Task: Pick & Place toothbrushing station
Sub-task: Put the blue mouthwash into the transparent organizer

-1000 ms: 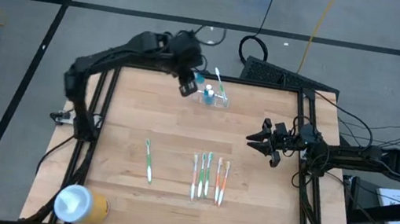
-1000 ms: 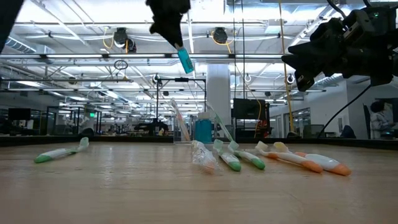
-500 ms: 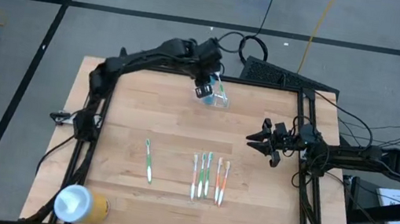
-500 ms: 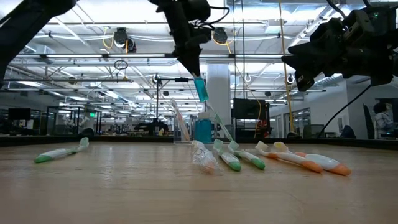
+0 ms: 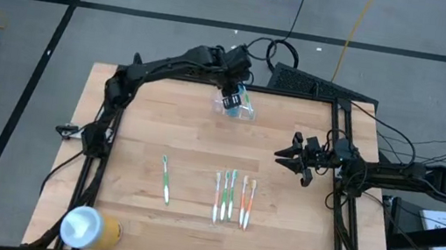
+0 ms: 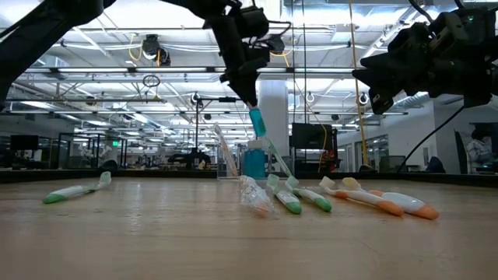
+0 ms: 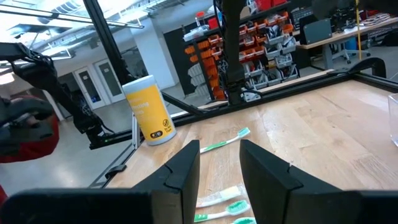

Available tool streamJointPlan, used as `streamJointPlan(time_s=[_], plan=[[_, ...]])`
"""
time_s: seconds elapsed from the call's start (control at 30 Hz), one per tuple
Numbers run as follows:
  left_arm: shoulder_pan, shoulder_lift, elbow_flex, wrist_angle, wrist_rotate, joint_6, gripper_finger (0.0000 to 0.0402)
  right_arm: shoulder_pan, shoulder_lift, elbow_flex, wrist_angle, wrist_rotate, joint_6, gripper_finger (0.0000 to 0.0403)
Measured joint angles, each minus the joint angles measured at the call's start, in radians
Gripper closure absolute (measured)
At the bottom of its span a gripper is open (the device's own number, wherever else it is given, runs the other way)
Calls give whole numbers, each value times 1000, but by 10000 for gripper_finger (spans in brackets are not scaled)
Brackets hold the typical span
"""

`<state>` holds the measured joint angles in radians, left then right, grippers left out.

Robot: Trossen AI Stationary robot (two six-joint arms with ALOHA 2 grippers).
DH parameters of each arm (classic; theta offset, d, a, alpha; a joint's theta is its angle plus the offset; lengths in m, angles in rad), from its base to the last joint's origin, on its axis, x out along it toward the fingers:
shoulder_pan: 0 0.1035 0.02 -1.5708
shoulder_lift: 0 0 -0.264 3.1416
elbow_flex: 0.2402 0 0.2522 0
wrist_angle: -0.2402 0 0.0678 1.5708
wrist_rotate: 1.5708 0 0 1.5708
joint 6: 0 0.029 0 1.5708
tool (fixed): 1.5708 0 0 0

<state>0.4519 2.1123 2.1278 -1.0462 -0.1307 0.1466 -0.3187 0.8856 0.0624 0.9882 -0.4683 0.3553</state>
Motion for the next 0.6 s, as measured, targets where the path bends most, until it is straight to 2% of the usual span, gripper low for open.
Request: streamJointPlan(time_s=[0.1,0.6], plan=[[-2,19,-6,19,-21,1,306,0,0,0,-3,0,5,298],[-3,31,-8,-7,3,4,306,0,0,0,-3,-3,4,298]])
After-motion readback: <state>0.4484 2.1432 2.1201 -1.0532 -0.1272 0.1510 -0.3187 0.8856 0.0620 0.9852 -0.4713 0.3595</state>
